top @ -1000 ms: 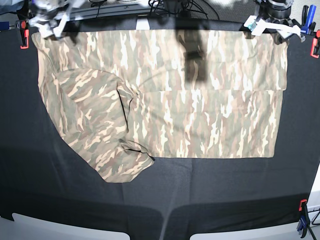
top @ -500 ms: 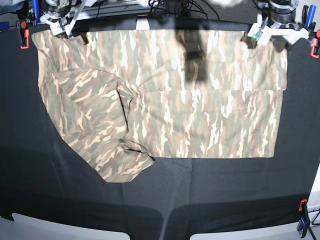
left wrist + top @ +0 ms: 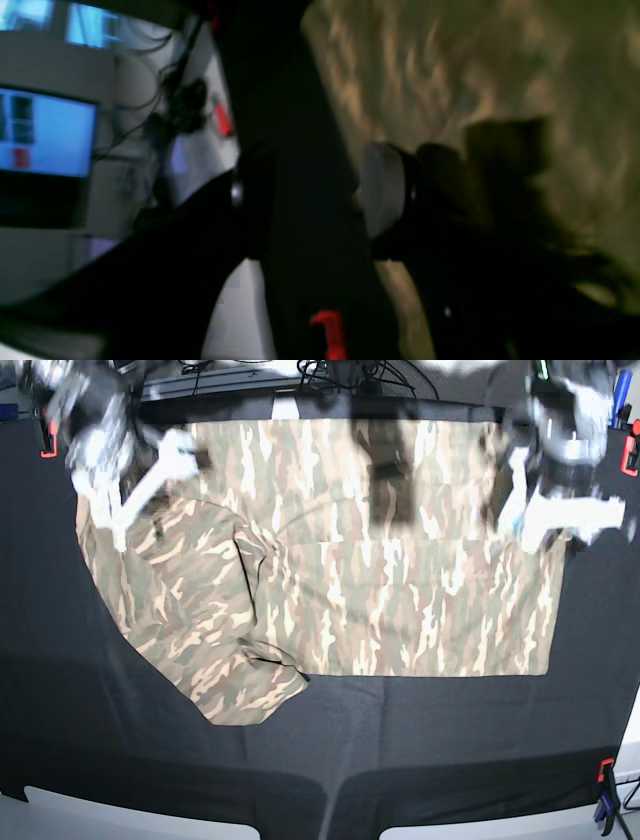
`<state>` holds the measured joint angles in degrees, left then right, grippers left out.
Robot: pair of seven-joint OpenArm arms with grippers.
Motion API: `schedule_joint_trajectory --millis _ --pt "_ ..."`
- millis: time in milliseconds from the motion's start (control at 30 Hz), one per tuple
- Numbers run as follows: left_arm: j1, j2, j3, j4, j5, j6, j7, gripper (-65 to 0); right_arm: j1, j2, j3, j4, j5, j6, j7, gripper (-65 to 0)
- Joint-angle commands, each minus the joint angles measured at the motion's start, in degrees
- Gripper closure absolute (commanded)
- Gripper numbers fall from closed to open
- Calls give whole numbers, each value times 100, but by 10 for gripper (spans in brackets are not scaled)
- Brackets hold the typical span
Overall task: Layout the t-shirt on the table in an organized manner, then fold the t-shirt properly
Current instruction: 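Move the right gripper over the bunched sleeve fabric near the hem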
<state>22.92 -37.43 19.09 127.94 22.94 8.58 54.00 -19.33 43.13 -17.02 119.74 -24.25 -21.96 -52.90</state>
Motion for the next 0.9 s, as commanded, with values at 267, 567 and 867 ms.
schedule_joint_trajectory --millis 267,567,867 --pt "-1941 251 -28 -920 -1303 55 -988 -262 1287 -549 632 72 1803 1115 407 -271" --pt "-4356 514 -28 -4339 -2997 -898 -1161 -262 1519 -1322 662 72 1915 1432 400 -271" --pt "-6623 520 -28 -8500 -5128 -2164 -1932 -262 1513 -1410 662 72 1869 1469 313 -271"
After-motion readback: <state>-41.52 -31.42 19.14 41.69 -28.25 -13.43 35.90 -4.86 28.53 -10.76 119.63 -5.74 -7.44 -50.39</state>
